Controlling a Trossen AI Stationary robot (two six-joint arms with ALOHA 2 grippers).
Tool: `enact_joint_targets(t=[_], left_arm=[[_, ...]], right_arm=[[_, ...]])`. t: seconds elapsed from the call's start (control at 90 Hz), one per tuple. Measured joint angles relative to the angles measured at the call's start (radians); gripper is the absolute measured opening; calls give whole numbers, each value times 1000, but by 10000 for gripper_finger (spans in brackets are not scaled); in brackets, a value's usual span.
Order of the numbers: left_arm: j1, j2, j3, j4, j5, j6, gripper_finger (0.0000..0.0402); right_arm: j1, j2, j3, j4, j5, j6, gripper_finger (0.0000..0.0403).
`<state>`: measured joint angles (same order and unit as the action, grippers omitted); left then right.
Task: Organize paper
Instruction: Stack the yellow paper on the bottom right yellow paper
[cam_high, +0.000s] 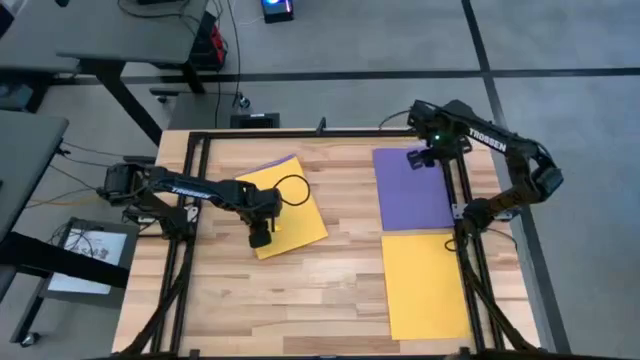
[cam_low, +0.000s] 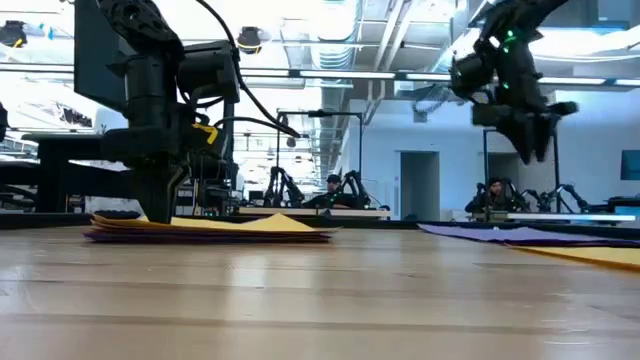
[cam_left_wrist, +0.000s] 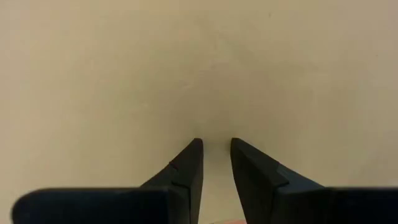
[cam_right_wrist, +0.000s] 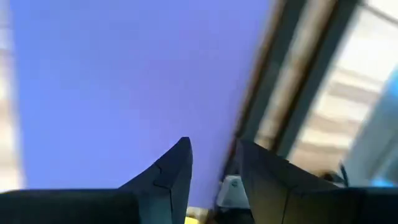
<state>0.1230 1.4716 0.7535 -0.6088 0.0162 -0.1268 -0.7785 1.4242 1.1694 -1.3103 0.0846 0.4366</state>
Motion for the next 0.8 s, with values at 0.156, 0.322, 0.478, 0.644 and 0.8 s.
enact_joint_targets(t=[0.156, 0.322, 0.478, 0.644, 0.8], left_arm=[[0, -64, 61, -55, 0, -2, 66], [0, -160, 77, -110, 0, -15, 66], [0, -196, 77, -144, 0, -17, 66], [2, -194, 77, -136, 1, -12, 66], [2, -194, 76, -136, 0, -3, 66]], right_arm=[[191, 0, -6, 215, -82, 10, 120], [398, 20, -49, 504, -122, 152, 120], [497, 89, -60, 497, -110, 206, 120], [469, 186, -62, 220, -7, 217, 120], [420, 197, -76, 198, 28, 139, 120]])
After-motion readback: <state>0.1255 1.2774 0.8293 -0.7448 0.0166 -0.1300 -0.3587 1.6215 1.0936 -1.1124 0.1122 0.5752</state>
